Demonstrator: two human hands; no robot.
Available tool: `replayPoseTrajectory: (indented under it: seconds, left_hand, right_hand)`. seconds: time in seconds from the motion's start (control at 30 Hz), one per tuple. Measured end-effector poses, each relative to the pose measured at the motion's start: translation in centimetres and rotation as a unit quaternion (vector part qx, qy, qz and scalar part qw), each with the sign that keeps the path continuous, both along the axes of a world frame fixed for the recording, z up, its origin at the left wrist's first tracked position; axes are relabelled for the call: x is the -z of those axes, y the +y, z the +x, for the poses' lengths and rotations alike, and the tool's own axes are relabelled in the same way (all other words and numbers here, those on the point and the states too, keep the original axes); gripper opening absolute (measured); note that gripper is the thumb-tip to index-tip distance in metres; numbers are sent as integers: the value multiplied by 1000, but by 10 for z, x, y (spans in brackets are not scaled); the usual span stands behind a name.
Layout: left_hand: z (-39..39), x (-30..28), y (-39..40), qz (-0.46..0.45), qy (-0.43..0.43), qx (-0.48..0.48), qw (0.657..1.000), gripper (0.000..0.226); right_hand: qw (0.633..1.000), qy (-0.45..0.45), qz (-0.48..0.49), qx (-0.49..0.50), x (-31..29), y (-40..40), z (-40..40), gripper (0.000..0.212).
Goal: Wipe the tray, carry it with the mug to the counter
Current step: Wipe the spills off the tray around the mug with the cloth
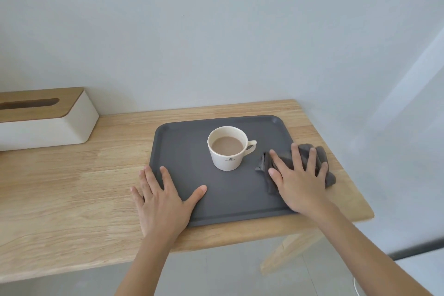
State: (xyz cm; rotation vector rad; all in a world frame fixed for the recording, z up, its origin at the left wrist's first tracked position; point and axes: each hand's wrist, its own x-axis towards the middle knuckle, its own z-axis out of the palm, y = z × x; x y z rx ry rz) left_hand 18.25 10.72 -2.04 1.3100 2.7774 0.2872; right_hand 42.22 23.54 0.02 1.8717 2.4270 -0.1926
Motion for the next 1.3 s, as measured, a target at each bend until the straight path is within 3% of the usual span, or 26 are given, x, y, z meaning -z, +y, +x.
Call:
replayPoseTrajectory:
  seconds: [0.13,0.2,0.3,0.43,0.53,0.63,1.0,1.3]
  left_hand:
    - [2,-4,-1,-18,-14,-3,1000,116]
    - [2,-10,1,-10,-48,7,999,116]
    - [3,-21,20,70,-116,76,988,114]
    - [11,-37,51,165,-274,152,935,103]
    - [14,-38,61,232,-319,161,905,77]
    - [8,-33,64,258,-319,148,900,65]
    - [-68,-45,62,268,-309,103,907,78]
    - [-115,-46,65,270,-329,115,898,70]
  right_hand:
    - [1000,-2,-29,-4,-8,-20,6,54]
    - [998,64,-1,-13,-18,-15,0,53]
    - [973,213,52,-71,-38,-1,-17,48]
    - [936,332,-35,-107,-49,12,-45,46]
    - [929,350,-11,-118,-44,19,-56,40]
    - [926,361,-7,-113,-41,24,-62,40]
    - [901,401,-39,-162,-43,33,-139,41]
    - [892,413,-69,-169,-38,40,-189,38]
